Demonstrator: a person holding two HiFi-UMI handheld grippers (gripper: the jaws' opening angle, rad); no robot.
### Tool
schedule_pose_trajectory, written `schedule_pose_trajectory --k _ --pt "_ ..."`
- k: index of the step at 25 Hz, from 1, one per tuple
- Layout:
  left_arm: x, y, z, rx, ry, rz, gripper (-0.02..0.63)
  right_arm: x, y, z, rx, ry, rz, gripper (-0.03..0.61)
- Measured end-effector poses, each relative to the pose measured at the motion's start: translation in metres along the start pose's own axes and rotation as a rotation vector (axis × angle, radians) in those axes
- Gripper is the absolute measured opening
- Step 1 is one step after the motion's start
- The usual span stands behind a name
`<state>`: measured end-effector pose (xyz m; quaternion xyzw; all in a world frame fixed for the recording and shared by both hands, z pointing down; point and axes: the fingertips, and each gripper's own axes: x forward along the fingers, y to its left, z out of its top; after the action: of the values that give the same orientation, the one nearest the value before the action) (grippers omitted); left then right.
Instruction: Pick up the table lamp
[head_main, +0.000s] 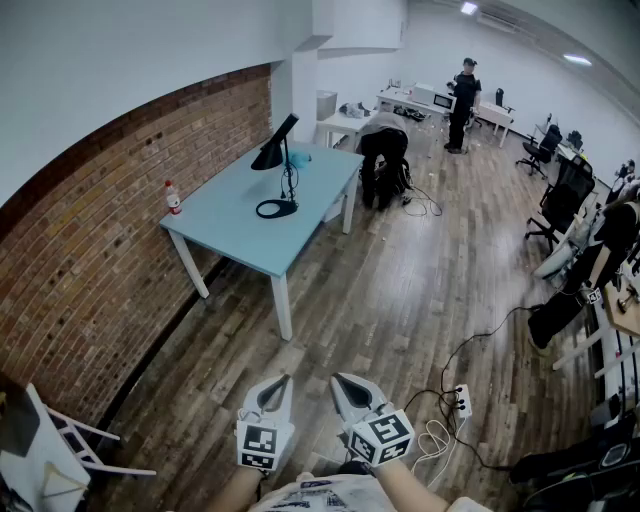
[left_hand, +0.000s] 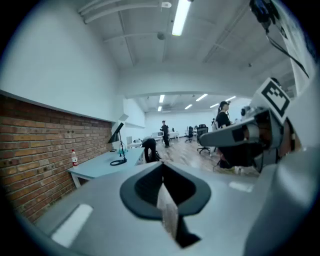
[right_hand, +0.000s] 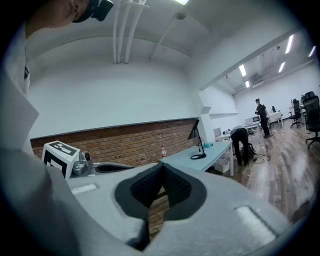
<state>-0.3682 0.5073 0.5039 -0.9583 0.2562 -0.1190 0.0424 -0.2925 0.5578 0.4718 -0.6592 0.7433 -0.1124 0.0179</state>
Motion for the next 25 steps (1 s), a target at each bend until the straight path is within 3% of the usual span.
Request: schedule_pose_trajectory --k 10,25 --pt "0.06 -0.02 0.01 0.0 0.025 0.018 -0.008 0.004 -0.062 0.017 0.029 -0.037 0.042 -0.003" --pt "0.169 -0.059 0.035 -0.014 0.049 0.111 -0.008 0.0 -0.192 0.027 0.048 0.015 0.123 -0.003"
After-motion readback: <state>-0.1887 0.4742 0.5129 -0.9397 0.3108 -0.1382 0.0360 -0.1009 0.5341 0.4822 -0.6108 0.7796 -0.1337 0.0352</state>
